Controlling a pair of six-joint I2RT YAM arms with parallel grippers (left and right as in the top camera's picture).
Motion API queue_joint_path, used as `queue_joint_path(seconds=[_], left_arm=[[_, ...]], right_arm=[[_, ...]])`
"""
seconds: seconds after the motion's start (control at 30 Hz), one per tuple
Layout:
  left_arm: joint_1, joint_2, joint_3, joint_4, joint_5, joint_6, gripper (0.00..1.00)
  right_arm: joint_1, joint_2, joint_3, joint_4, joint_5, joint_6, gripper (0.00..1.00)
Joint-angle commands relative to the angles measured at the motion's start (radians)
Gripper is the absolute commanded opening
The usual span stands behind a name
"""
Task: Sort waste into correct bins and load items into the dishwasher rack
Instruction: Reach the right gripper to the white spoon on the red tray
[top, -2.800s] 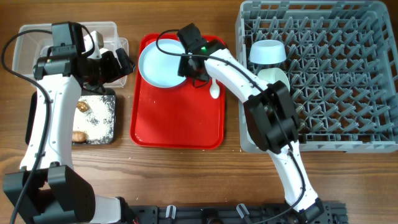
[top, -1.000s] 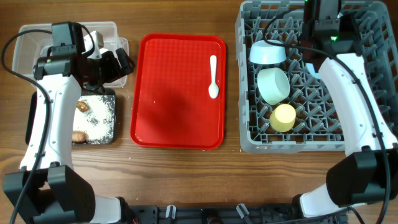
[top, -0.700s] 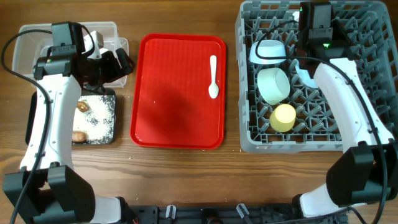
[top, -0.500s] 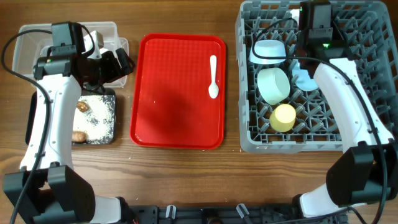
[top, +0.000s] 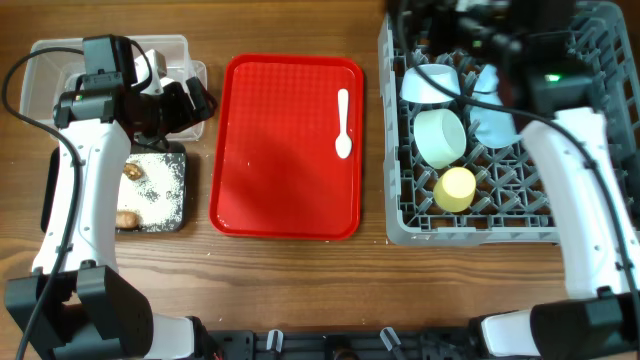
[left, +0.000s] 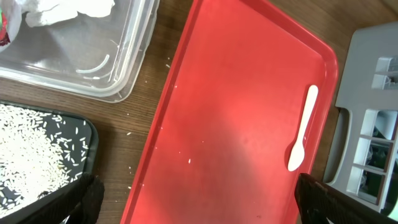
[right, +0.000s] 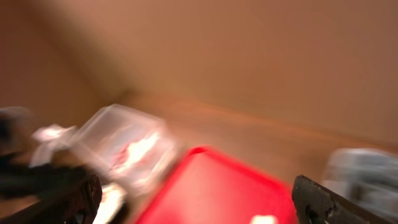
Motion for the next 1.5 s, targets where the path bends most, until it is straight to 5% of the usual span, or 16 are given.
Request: queue_joint_path(seconds=[0.0, 0.2, 0.5, 0.83, 1.03, 1.4, 1.47], left_arm=[[0.004, -0.017, 0.02, 0.002, -0.002, 0.006, 1.0], [0.004, -0.017, 0.02, 0.002, -0.002, 0.006, 1.0], [0.004, -0.017, 0.02, 0.002, -0.002, 0.006, 1.0], [0.004, -0.017, 0.02, 0.002, -0.002, 0.006, 1.0], [0.004, -0.017, 0.02, 0.002, -0.002, 0.006, 1.0], [0.004, -0.017, 0.02, 0.002, -0.002, 0.006, 1.0], [0.004, -0.017, 0.02, 0.002, -0.002, 0.006, 1.0]], right_arm=[[0.203, 0.105, -0.012, -0.053, 0.141, 0.191, 1.0], [0.401, 0.305, -0.013, -0.361, 0.761, 0.515, 1.0], [0.41, 0.557, -0.013, -0.329, 0.706, 0.616, 0.69], [0.409, 0.576, -0.013, -0.322, 0.763, 0.613, 0.61], [0.401, 0.588, -0.014, -0.336, 0.763, 0.614, 0.47], [0.372, 0.624, -0.019, -0.324, 0.69, 0.613, 0.43], [0.372, 0.625, -0.019, -0.317, 0.679, 0.608, 0.35]])
